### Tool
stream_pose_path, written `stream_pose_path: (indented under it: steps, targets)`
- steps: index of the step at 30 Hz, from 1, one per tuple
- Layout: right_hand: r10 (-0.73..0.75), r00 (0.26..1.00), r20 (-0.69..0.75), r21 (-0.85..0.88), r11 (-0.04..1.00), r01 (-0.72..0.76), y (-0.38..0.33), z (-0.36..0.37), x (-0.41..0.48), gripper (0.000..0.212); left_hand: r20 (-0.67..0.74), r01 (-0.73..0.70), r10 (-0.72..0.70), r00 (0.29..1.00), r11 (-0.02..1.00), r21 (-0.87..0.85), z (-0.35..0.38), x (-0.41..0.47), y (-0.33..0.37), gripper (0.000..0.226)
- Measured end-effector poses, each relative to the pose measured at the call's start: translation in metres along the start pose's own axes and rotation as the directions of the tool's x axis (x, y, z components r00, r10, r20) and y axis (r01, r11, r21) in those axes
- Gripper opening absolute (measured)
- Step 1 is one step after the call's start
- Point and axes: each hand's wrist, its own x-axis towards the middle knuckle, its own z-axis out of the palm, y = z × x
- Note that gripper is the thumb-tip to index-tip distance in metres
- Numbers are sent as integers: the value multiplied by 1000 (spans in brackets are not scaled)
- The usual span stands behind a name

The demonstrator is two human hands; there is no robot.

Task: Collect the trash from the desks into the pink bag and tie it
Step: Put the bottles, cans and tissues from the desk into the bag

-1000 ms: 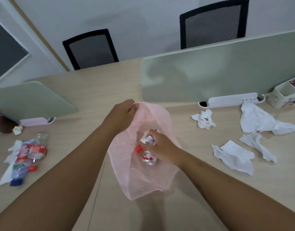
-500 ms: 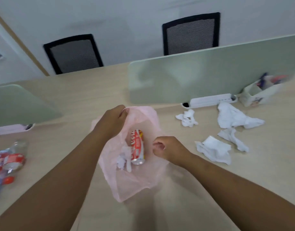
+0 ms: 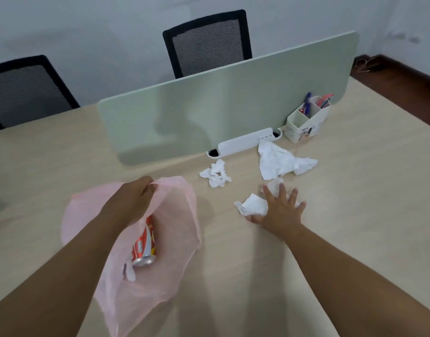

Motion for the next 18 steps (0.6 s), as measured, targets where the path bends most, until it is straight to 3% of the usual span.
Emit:
stream_pose_path:
  steps: [3, 8, 13, 16, 18]
  targets:
    - [-160, 985, -65, -51, 986, 157, -7, 6, -4, 50, 4, 4, -4, 1000, 1000, 18, 0, 9, 3, 22]
    - [-467, 881, 71, 352, 838, 416, -51, -2, -28, 13, -5, 28, -28, 1000, 999, 20, -13, 9, 0, 22]
    - [-690, 723, 41, 515, 635, 576, -141, -34, -63, 28, -43, 103, -103, 994, 995, 9, -37, -11, -14, 33]
    - [-794, 604, 69, 553, 534, 639, -195, -37, -83, 12, -86, 125, -125, 988, 992, -10, -54, -24, -21, 35]
    - [-824, 560, 88, 527, 516, 676, -228, -29, -92, 30, -105, 141, -142, 984, 990, -21, -63, -31, -27, 36]
